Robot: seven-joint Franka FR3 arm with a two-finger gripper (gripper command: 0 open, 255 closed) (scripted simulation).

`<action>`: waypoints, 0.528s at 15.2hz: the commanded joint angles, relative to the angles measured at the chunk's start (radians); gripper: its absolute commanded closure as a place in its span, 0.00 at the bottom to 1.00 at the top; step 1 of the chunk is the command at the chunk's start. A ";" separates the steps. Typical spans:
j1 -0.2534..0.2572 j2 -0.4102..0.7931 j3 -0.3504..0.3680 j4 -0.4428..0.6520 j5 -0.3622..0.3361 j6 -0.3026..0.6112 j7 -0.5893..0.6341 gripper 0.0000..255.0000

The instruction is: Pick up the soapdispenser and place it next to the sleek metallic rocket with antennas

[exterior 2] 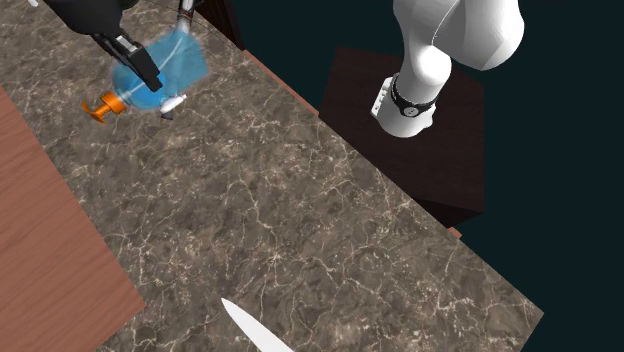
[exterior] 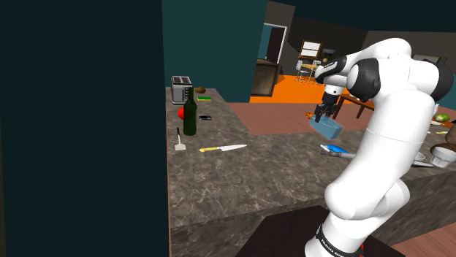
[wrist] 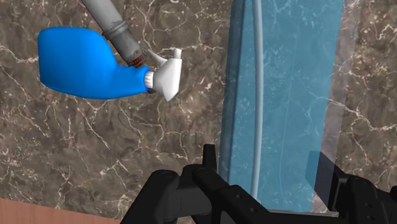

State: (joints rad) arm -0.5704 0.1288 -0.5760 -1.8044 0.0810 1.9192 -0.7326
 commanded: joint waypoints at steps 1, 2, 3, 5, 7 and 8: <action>-0.001 0.009 0.001 -0.017 0.006 0.026 -0.004 1.00; -0.001 0.012 0.001 -0.027 0.008 0.038 -0.005 1.00; -0.002 0.016 0.002 -0.037 0.011 0.051 -0.007 1.00; -0.002 0.023 0.003 -0.056 0.016 0.076 -0.011 1.00; -0.004 0.032 0.004 -0.074 0.022 0.101 -0.015 1.00; -0.004 0.036 0.004 -0.082 0.025 0.113 -0.017 1.00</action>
State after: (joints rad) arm -0.5740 0.1601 -0.5723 -1.8764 0.1028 2.0171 -0.7471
